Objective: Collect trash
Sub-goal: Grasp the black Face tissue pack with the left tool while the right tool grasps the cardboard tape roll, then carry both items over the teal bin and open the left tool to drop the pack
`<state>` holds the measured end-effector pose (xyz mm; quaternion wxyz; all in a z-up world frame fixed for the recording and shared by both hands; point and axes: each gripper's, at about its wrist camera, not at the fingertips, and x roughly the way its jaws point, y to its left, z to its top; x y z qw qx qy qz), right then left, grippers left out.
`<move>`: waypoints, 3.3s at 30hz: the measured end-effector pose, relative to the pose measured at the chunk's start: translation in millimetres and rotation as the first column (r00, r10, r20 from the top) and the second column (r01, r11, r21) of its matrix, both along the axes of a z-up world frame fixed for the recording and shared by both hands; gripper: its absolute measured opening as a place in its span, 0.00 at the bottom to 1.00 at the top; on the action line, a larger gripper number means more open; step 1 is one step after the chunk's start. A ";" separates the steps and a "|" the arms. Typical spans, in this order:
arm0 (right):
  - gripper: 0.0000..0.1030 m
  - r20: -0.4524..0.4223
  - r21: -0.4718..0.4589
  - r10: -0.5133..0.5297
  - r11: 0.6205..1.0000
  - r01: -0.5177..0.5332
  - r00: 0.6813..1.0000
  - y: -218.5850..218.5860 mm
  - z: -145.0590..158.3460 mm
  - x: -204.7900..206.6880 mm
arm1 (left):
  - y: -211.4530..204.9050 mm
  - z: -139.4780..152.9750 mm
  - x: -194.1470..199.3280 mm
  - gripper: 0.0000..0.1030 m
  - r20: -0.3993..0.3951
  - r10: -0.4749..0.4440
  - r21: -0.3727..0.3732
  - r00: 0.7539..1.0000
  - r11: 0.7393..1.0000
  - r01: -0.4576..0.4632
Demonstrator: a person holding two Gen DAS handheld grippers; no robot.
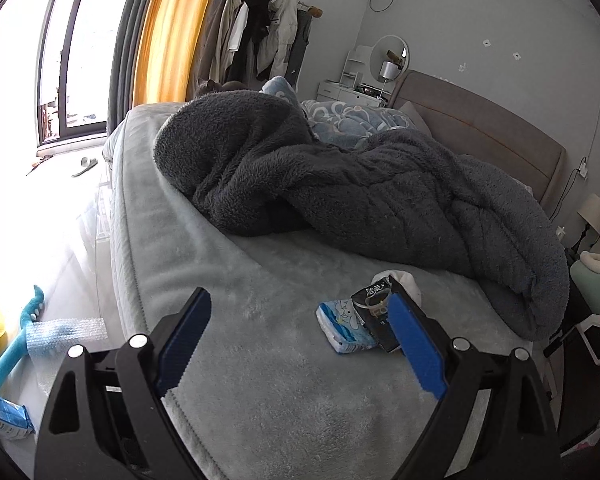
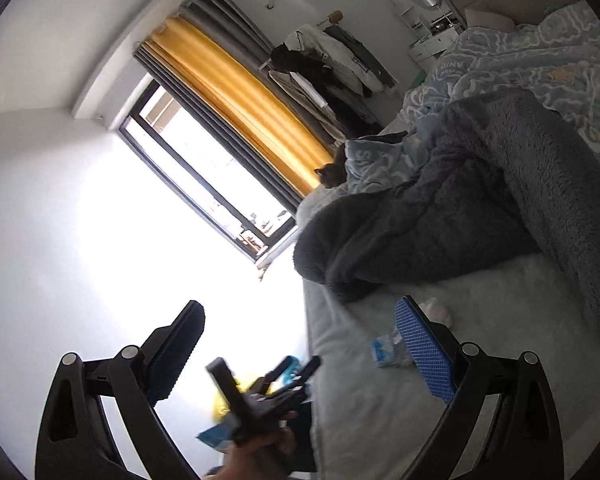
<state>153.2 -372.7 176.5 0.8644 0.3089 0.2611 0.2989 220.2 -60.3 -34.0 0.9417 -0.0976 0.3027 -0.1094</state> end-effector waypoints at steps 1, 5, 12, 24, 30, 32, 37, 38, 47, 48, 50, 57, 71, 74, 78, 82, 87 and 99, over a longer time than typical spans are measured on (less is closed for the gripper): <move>0.94 0.030 -0.016 -0.003 1.000 0.004 1.000 1.0 14.4 -12.0 | -0.5 -0.9 1.2 0.89 -0.005 0.000 -0.005 1.000 1.000 0.000; 0.96 0.077 -0.029 0.017 0.999 -0.015 0.997 1.3 41.4 -35.5 | -7.5 -4.6 3.6 0.89 -0.016 -0.006 -0.006 1.000 1.000 0.006; 0.96 0.018 0.000 0.038 0.999 -0.038 0.999 -5.1 38.5 -36.5 | -24.5 -7.0 2.2 0.89 -0.012 -0.031 0.010 0.999 0.999 0.031; 0.96 0.057 0.017 0.046 0.999 -0.047 0.997 -9.3 58.0 -55.8 | -49.3 -12.9 16.1 0.89 -0.054 -0.078 -0.084 0.995 0.994 0.074; 0.96 -0.002 -0.102 -0.067 0.993 0.066 0.998 -20.2 16.8 -29.8 | -74.7 -24.5 41.4 0.89 -0.119 -0.121 -0.107 0.985 0.988 0.108; 0.96 -0.008 -0.196 -0.134 0.972 0.130 0.991 -23.1 -3.5 -16.3 | -80.9 -31.1 49.5 0.89 -0.154 -0.123 -0.110 0.980 0.988 0.107; 0.96 -0.028 -0.411 -0.211 0.894 0.181 0.977 -19.6 -64.0 16.7 | -91.6 -51.8 71.4 0.91 -0.263 -0.125 -0.126 0.957 0.988 0.094; 0.96 -0.036 -0.435 -0.212 0.883 0.176 0.976 -18.3 -75.2 21.8 | -92.8 -55.5 74.5 0.91 -0.277 -0.127 -0.131 0.952 0.987 0.093; 0.96 -0.081 -0.607 -0.173 0.790 0.089 0.982 2.7 -182.5 60.3 | -108.4 -70.1 91.8 0.73 -0.313 -0.153 -0.133 0.937 0.984 0.117; 0.96 -0.086 -0.614 -0.164 0.786 0.077 0.983 4.9 -189.9 63.6 | -108.3 -70.1 92.7 0.69 -0.309 -0.164 -0.146 0.937 0.982 0.123; 0.96 -0.093 -0.624 -0.150 0.779 0.060 0.984 8.6 -198.0 69.6 | -107.5 -69.9 94.0 0.66 -0.302 -0.170 -0.153 0.938 0.980 0.128; 0.96 -0.081 -0.663 -0.085 0.748 0.010 0.993 27.5 -215.3 75.6 | -96.4 -57.2 85.9 0.59 -0.242 -0.179 -0.170 0.954 0.975 0.140; 0.85 -0.104 -0.693 0.021 0.716 -0.087 0.994 82.8 -238.2 98.1 | -57.3 1.2 36.6 0.59 0.030 -0.126 -0.042 0.992 0.991 0.128; 0.75 -0.130 -0.702 0.016 0.704 -0.103 0.991 90.6 -247.9 107.4 | -45.2 9.7 26.6 0.59 0.074 -0.111 -0.037 0.991 0.993 0.114; 0.63 -0.177 -0.698 0.021 0.702 -0.140 0.984 96.8 -264.1 116.1 | -27.4 16.6 18.9 0.59 0.094 -0.097 -0.045 0.991 0.994 0.101; 0.46 -0.182 -0.701 0.011 0.700 -0.137 0.983 98.9 -268.4 119.5 | -8.9 20.1 9.6 0.59 0.100 -0.069 -0.045 0.993 0.996 0.074; 0.41 -0.187 -0.655 -0.009 0.747 -0.117 0.982 96.0 -258.5 115.6 | 12.0 21.1 -7.1 0.59 0.114 -0.040 -0.016 0.993 0.999 0.042; 0.41 -0.140 -0.593 0.004 0.801 -0.087 0.990 116.4 -215.9 96.6 | 53.9 2.3 -38.9 0.59 0.042 0.053 0.020 0.998 0.998 -0.054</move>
